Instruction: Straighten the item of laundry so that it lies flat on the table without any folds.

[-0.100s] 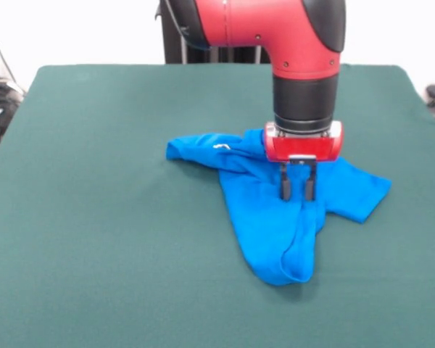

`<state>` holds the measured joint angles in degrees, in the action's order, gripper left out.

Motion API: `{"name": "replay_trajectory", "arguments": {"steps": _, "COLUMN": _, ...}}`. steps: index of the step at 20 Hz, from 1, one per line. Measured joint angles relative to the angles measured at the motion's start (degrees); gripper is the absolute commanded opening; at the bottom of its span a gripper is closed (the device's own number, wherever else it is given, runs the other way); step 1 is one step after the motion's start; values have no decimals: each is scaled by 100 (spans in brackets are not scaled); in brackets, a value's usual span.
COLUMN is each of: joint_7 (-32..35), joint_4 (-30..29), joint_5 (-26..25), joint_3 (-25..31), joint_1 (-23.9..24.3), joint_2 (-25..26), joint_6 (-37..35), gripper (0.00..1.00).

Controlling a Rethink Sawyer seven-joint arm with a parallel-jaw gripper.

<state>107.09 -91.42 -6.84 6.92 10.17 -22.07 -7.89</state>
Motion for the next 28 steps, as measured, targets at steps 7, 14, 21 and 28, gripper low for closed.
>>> {"name": "replay_trajectory", "arguments": {"steps": 7, "joint_7": 0, "joint_4": -5, "joint_5": 1, "joint_3": 2, "joint_1": 18, "joint_2": 0, "joint_6": 1, "gripper": 0}}
{"name": "replay_trajectory", "arguments": {"steps": 14, "joint_7": 0, "joint_4": -14, "joint_5": 0, "joint_3": 2, "joint_1": 19, "joint_2": -8, "joint_6": 0, "gripper": 0}}
{"name": "replay_trajectory", "arguments": {"steps": 21, "joint_7": 0, "joint_4": -69, "joint_5": -1, "joint_3": 35, "joint_1": 134, "joint_2": -130, "joint_6": -93, "gripper": 0}}
{"name": "replay_trajectory", "arguments": {"steps": 28, "joint_7": 0, "joint_4": 42, "joint_5": -1, "joint_3": 51, "joint_1": 547, "joint_2": -271, "joint_6": -735, "gripper": 0}}
